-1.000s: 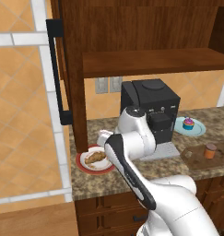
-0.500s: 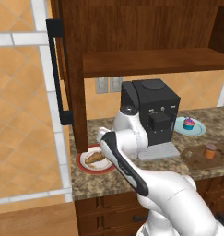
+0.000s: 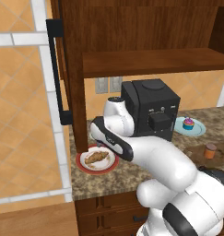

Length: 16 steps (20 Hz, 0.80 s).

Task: From the different types of pastries on the counter, select a croissant and place it on the cutting board. Then retrieve a jar of jam from the cabinet and place it alongside the croissant on the cutting board.

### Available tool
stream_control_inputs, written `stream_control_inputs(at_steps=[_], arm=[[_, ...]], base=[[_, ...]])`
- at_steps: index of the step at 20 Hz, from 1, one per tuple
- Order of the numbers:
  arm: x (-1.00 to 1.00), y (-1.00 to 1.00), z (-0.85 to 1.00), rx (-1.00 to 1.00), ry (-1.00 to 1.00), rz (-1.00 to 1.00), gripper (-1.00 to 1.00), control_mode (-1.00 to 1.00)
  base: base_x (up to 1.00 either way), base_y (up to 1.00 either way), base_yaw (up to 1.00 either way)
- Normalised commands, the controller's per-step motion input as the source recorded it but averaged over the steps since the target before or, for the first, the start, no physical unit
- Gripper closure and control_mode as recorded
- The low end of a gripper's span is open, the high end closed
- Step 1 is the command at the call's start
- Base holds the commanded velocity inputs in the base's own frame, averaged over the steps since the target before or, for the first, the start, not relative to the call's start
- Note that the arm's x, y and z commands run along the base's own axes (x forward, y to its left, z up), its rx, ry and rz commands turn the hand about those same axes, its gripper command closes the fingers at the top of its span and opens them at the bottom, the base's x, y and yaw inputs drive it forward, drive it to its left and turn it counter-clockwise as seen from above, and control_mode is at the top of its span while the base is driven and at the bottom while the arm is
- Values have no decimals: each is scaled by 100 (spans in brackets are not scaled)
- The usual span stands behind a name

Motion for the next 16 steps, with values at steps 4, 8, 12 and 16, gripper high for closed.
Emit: stream_control_inputs(at_steps=[4,8,12,16], arm=[[18,0,-32,-5,0,-1,-100,-100],[3,0,-51,-5,0,-1,-100,-100],[11,2,-47,-2,-2,-1,-100,-100],[51,23,-15,0,-5,-11,-100,-100]], base=[[0,0,0],[0,0,0],[0,0,0],[0,0,0]])
